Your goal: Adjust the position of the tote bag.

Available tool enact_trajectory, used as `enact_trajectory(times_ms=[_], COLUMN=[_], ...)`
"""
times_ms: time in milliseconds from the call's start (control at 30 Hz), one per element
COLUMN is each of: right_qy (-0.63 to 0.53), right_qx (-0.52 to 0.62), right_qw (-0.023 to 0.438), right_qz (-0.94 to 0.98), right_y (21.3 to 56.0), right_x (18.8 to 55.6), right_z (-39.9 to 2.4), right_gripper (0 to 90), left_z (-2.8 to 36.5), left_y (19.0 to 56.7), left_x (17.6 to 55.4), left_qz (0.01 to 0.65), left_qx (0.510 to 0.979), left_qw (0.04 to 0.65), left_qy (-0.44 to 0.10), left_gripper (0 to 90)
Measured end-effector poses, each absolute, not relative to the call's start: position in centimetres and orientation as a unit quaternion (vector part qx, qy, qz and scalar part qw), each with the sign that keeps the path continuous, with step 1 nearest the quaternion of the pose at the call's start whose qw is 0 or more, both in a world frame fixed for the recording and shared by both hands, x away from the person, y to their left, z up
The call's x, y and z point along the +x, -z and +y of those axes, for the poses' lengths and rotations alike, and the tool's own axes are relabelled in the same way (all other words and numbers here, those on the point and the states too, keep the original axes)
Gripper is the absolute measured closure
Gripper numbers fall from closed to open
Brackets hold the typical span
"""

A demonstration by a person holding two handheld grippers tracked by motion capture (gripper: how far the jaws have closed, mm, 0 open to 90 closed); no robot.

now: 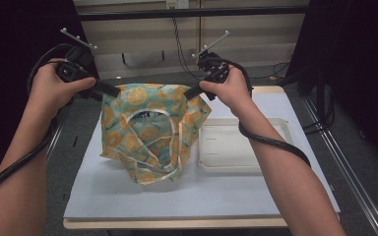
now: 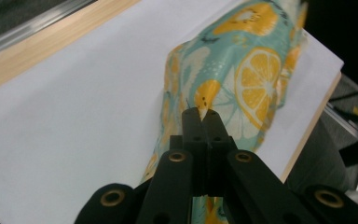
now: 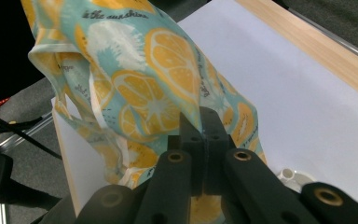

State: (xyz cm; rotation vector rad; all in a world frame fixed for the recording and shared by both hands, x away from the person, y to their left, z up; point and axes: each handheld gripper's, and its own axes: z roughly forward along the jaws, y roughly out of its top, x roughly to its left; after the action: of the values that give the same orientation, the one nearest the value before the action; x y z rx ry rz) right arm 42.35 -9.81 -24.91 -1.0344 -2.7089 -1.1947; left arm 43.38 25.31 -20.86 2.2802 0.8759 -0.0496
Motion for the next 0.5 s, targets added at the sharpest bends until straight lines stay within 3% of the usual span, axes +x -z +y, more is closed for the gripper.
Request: enact_trajectory(times_ms=[167, 500], right_qy=[0.367, 0.326], right_qx=[-0.325, -0.293], right_qw=[0.002, -0.043], right_qz=[-0.872, -0.898], right_y=[26.0, 25.5], right_x=[42.7, 41.3], right_z=[-9.0, -9.1], right_gripper=[89.4, 66.5], left_z=[24.6, 23.0], left_y=[23.7, 25.3], left_x=[44.6, 44.8], left_qz=[0.363, 0.365], left_qx=[0.878, 0.884], left_qw=[0.310, 0.290], left_qy=[0.021, 0.032], left_gripper=[90.0, 90.0])
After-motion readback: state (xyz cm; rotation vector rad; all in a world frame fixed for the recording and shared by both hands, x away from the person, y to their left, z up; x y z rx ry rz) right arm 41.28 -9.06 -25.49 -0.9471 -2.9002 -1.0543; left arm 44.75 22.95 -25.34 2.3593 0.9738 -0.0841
